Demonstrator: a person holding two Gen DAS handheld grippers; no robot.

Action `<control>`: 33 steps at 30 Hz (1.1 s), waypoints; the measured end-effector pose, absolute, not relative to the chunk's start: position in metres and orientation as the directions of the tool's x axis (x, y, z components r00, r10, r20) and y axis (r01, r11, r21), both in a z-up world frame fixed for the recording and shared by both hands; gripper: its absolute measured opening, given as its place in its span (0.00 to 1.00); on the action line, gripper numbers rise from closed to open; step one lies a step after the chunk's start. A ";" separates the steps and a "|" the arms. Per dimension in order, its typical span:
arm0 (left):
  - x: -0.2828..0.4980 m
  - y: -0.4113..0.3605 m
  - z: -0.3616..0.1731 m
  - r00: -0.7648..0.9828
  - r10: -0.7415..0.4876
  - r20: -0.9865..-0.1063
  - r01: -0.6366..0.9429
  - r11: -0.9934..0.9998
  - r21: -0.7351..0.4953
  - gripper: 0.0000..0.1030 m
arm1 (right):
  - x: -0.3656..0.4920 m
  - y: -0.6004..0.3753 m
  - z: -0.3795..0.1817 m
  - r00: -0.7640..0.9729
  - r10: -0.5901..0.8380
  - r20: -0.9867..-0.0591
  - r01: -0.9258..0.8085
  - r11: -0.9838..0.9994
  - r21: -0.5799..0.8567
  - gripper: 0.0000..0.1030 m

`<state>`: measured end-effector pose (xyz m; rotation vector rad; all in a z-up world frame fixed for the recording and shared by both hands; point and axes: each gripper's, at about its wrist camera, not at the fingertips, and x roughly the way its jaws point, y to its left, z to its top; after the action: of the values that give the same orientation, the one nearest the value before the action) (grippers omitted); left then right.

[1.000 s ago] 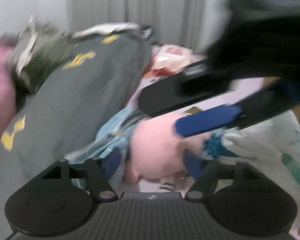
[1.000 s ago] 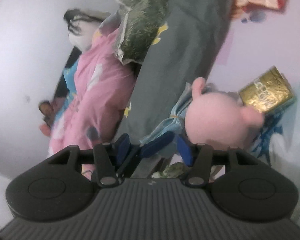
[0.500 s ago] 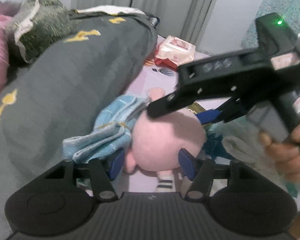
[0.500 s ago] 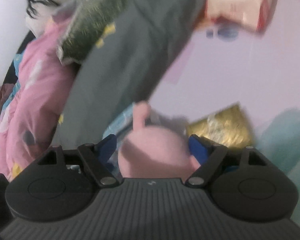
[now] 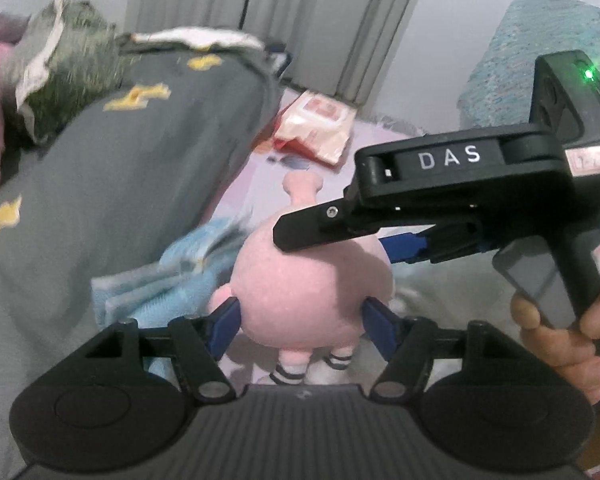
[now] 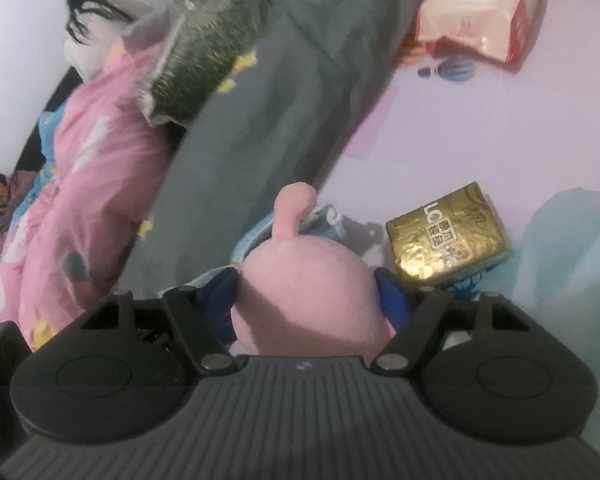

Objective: Organize soft objects
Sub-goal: 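Lift the pink plush pig with the right tool toward the box, then lower the pink pig into the box and open the right tool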

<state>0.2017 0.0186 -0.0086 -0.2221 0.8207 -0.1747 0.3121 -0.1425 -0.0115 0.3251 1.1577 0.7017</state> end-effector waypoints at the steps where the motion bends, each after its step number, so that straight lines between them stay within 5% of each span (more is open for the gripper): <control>1: 0.198 0.015 -0.001 0.680 -0.240 -0.693 0.079 0.963 -0.257 0.66 | 0.307 -0.148 -0.004 0.238 0.661 -0.711 -0.341 0.743 0.577 0.71; 12: 0.175 -0.055 0.074 0.735 -0.452 -0.506 0.317 0.888 -0.333 0.72 | 0.247 -0.290 0.077 0.486 0.685 -0.543 -0.294 0.713 0.636 0.70; 18: 0.177 -0.076 0.063 0.700 -0.481 -0.528 0.331 0.874 -0.357 0.72 | 0.199 -0.416 0.103 0.681 0.521 -0.515 -0.143 0.784 0.605 0.70; 25: 0.179 -0.065 0.047 0.693 -0.451 -0.563 0.290 0.889 -0.355 0.72 | 0.168 -0.494 0.100 0.805 0.030 -0.593 0.163 0.949 0.269 0.71; 30: 0.176 -0.051 0.041 0.697 -0.421 -0.581 0.245 0.901 -0.358 0.72 | 0.195 -0.481 0.050 0.738 -0.158 -0.657 0.266 0.962 0.067 0.76; 33: 0.176 -0.043 0.039 0.701 -0.400 -0.591 0.222 0.909 -0.352 0.72 | 0.216 -0.453 0.011 0.670 -0.152 -0.726 0.220 0.975 -0.001 0.74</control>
<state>0.1759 -0.0432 0.0387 -0.2640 0.7153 -0.3502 0.2158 -0.4534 0.0107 0.0894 0.8099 -0.2100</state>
